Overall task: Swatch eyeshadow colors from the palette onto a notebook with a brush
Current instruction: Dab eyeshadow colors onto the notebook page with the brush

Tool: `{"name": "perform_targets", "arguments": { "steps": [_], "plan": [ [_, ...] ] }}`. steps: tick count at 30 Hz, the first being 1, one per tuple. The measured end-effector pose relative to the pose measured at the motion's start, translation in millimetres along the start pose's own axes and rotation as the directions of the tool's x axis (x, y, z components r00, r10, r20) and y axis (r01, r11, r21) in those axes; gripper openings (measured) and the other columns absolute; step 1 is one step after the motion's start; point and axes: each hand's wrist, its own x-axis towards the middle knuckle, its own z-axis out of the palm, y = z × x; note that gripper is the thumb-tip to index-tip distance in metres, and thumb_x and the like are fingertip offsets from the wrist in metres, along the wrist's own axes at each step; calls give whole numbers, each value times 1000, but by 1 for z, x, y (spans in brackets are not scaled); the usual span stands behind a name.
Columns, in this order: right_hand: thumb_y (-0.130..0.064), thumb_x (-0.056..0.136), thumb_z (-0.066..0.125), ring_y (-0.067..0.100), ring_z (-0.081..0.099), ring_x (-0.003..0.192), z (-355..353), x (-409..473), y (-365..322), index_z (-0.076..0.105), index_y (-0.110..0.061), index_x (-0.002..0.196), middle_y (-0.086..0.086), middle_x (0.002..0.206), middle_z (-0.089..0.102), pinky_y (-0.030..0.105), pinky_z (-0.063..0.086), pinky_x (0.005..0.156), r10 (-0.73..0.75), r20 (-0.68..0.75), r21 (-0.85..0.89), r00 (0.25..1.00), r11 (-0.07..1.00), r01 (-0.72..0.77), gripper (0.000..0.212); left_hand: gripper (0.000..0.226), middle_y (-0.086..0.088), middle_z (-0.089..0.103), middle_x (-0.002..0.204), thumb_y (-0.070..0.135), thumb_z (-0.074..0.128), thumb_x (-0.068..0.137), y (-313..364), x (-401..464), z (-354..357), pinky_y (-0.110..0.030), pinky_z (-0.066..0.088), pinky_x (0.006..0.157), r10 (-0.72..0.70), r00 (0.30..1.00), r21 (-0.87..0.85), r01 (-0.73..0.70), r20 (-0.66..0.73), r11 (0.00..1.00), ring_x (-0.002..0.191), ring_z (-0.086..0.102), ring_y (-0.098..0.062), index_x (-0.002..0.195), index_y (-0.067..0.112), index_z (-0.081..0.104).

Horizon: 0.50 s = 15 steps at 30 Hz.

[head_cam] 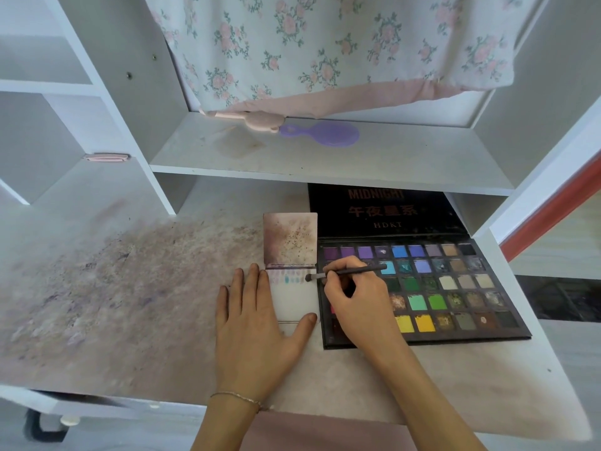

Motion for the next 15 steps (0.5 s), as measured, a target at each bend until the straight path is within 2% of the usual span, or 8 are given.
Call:
{"name": "perform_targets", "arguments": {
  "steps": [4,6,9,12,15],
  "plan": [
    [-15,84,54,6,53,62,-3,-3,-1,50,-35,75,-5,67,57,18,43,54,-33,-55,65,998,997,37,22,105,-2,7,155,77,4,63,1,1,0,-31,-16,109,-4,1000,10,4,5,1000,142,-3,-17,146,13,10],
    [-12,84,53,5,52,58,-6,-7,-2,53,-31,78,-3,69,58,13,38,50,-74,-131,152,989,984,94,21,103,-2,7,155,78,8,65,0,1,0,-30,-17,108,-2,1000,14,2,-1,1000,142,-3,-17,145,14,10],
    [-12,82,48,6,56,66,-12,-17,-1,57,-30,85,-7,78,59,14,43,55,-107,-240,239,965,957,166,20,99,-1,8,155,76,18,68,-1,1,1,-29,-15,109,-9,1000,-2,9,-2,1000,142,-2,-16,145,14,11],
    [-7,84,49,4,58,81,-20,-25,5,62,-24,93,-9,88,61,11,45,68,-149,-255,187,955,962,200,23,100,2,10,155,77,16,67,-7,2,0,-30,-3,112,6,1000,-6,-6,5,1000,142,2,-14,145,16,12],
    [4,85,51,0,54,79,-27,-30,9,59,-27,92,-7,89,59,5,42,66,-153,-202,132,967,974,182,33,96,5,7,155,76,14,67,-18,4,-4,-30,1,112,51,998,-43,-49,42,998,141,1,-10,146,19,10]
  ]
}}
